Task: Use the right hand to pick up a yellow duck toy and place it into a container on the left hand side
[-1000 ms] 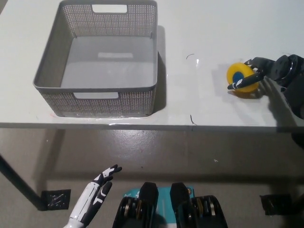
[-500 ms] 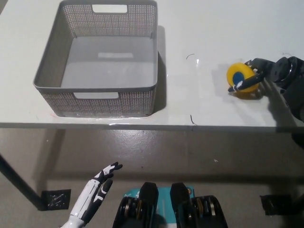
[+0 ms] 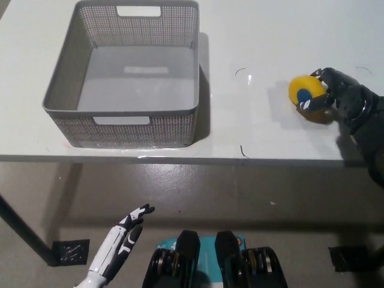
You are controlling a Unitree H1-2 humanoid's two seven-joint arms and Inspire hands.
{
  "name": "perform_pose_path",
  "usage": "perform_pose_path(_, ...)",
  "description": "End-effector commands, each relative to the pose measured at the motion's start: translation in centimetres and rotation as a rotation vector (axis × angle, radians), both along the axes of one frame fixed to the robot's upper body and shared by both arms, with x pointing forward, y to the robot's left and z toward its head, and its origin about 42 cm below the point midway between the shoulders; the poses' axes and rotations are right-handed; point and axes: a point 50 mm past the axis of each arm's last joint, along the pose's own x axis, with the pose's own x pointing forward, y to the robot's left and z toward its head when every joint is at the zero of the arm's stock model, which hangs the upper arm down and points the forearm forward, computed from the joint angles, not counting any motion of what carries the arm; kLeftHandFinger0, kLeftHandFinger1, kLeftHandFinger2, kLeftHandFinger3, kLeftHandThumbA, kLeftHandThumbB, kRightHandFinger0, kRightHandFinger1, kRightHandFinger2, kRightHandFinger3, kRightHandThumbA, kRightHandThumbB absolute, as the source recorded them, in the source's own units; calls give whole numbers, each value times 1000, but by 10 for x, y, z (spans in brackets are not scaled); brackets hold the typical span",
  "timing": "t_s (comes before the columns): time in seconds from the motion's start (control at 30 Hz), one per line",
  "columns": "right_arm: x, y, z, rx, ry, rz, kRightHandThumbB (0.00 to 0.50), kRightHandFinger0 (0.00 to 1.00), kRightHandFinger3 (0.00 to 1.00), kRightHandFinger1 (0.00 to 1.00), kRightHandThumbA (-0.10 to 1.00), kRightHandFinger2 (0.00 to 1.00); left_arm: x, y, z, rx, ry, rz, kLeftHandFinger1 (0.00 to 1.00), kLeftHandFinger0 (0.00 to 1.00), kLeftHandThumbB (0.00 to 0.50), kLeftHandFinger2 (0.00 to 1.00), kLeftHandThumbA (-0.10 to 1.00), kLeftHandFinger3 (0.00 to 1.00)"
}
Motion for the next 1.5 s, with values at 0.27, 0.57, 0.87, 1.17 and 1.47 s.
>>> perform_pose_path(0.27, 8, -8, 35, 77, -276, -43, 119, 44, 765, 444, -100, 740, 2, 4, 11, 18, -58, -23, 1000, 1000, 323, 1000, 1000, 1000)
perform_pose_path(0.57, 21, 11, 93, 163, -452, 2, 109, 4, 892, 423, -100, 772, -19, 0, -1, 5, -10, -18, 1000, 1000, 308, 1000, 1000, 1000)
perform_pose_path(0.87, 29, 59, 164, 183, -618, 127, 122, 0, 893, 386, -100, 745, -25, -6, -7, -5, 3, -16, 1000, 1000, 312, 1000, 1000, 1000)
perform_pose_path(1.17, 18, 145, 196, 225, -704, 333, 139, 0, 714, 319, -100, 646, -29, -7, -11, 4, 24, -14, 1000, 1000, 308, 1000, 1000, 1000)
perform_pose_path(1.47, -1, 227, 218, 301, -713, 429, 143, 0, 644, 333, -100, 630, -25, -7, -10, 5, 23, -23, 1000, 1000, 301, 1000, 1000, 1000)
